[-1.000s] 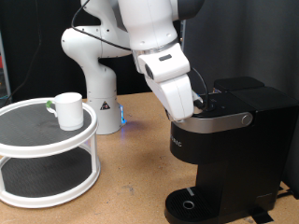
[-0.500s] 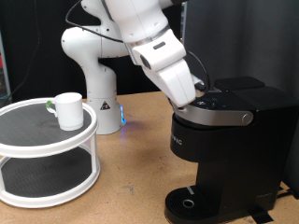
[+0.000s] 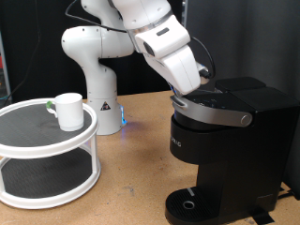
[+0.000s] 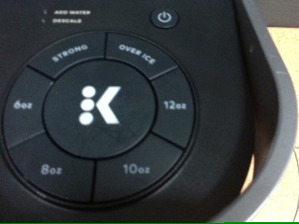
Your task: Make a cup of coffee with the keurig machine
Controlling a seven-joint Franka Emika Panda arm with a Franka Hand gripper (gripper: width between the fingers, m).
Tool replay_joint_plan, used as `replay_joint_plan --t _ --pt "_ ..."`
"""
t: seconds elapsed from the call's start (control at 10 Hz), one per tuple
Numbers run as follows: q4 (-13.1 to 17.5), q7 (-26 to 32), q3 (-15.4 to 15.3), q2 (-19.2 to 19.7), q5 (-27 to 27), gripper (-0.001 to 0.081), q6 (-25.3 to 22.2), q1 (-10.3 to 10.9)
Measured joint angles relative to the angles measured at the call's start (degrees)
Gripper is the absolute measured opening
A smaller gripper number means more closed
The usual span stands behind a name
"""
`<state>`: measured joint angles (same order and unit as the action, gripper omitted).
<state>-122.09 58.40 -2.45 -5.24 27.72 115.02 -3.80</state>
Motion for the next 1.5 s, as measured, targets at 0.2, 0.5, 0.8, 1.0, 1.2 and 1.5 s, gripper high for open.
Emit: replay_joint_plan --t 0.2,0.5,0.8,1.0,1.2,1.5 --pt "0.09 -1.88 -0.57 0.28 -2.56 0.0002 -0.3 0.02" --pt "-0.35 -3.84 -1.27 0.84 -5.9 0.0002 0.51 0.03" --pt "-2.14 -6.88 -2.43 1.69 -9.17 0.0002 3.8 0.06" --pt "-2.17 -7.04 -2.49 1.67 -9.29 0.0002 3.83 0.05" --pt "-2.18 -6.96 -2.46 1.65 -8.94 0.0002 3.83 0.03" --pt "-2.0 -3.59 -2.29 1.58 -3.65 0.0002 3.63 0.02"
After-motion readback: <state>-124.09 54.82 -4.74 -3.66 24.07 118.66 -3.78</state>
